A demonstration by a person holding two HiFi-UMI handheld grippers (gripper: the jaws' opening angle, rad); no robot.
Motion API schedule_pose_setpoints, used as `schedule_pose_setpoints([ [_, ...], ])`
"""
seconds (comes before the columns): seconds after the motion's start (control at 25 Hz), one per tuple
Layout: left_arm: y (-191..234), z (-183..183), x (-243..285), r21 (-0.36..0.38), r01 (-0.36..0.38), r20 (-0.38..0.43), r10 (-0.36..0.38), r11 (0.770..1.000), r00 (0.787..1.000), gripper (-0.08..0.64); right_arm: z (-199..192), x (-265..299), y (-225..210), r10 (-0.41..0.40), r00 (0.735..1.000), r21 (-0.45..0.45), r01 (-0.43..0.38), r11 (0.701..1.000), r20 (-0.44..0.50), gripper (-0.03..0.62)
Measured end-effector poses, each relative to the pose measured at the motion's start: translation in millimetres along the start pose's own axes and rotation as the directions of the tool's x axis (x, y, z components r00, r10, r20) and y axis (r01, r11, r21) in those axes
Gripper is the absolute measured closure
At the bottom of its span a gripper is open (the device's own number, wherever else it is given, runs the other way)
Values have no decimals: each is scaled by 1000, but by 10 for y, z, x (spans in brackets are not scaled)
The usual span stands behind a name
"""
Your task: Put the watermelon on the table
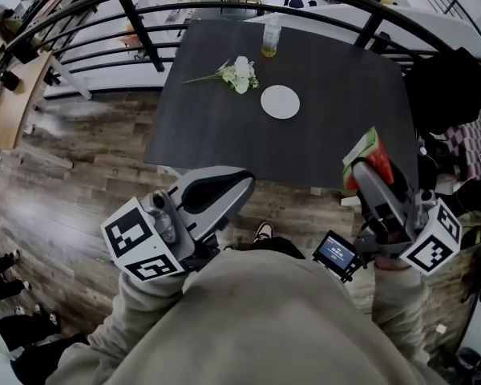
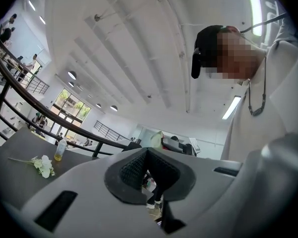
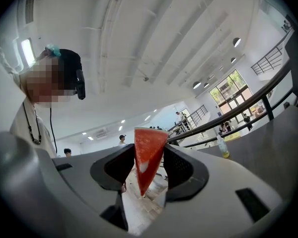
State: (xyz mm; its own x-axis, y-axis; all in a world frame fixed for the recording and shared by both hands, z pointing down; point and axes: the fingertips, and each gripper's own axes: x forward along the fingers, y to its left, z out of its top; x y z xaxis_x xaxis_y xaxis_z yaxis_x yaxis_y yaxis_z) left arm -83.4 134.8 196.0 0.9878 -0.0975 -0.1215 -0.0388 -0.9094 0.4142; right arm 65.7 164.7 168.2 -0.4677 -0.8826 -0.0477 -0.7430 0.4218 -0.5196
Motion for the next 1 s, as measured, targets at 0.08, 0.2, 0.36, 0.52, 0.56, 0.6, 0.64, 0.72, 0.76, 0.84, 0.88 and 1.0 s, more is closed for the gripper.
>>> schedule_pose_setpoints([
  [0.08, 21, 17, 139, 5, 4, -4, -4, 1000, 1000, 557, 80, -78, -122, -10, 1000, 7, 10, 1000, 14, 397],
  [0.2, 46, 61, 324, 19, 9, -18, -8, 1000, 1000, 557, 188, -187, -276, -18, 999, 15, 17, 1000, 36, 397],
  [0.36, 54, 69, 593, 24, 13, -34, -12, 1000, 999, 557, 318, -296, -482, -20, 998, 29, 19, 999, 58, 397],
  [0.52, 38, -25, 886, 14, 26, -69, -25, 1000, 997, 557, 401, -441, -698, -29, 996, 42, 25, 999, 79, 397],
  [0.56, 26, -59, 957, 13, 33, -81, -31, 999, 996, 557, 412, -489, -758, -34, 996, 46, 30, 998, 85, 397],
  [0.6, 15, -91, 1028, 13, 40, -93, -38, 999, 995, 557, 421, -542, -824, -41, 995, 54, 36, 998, 94, 397],
  [0.64, 6, -116, 1099, 13, 46, -103, -44, 999, 994, 557, 428, -599, -895, -51, 993, 65, 44, 997, 103, 397],
  [0.72, 1, -155, 1223, 11, 54, -118, -52, 998, 992, 557, 431, -721, -1028, -70, 990, 91, 59, 994, 119, 397],
  [0.76, 10, -171, 1269, 9, 55, -124, -53, 998, 991, 557, 424, -773, -1087, -79, 989, 102, 66, 993, 124, 397],
  [0.84, 53, -200, 1332, 3, 54, -136, -54, 999, 989, 557, 407, -835, -1186, -97, 988, 113, 83, 990, 124, 397],
  [0.88, 83, -212, 1353, -1, 54, -140, -53, 999, 989, 557, 404, -846, -1227, -104, 987, 114, 91, 989, 121, 397],
  [1.0, 182, -233, 1399, -15, 51, -146, -53, 999, 988, 557, 438, -808, -1306, -111, 987, 112, 98, 989, 114, 397],
])
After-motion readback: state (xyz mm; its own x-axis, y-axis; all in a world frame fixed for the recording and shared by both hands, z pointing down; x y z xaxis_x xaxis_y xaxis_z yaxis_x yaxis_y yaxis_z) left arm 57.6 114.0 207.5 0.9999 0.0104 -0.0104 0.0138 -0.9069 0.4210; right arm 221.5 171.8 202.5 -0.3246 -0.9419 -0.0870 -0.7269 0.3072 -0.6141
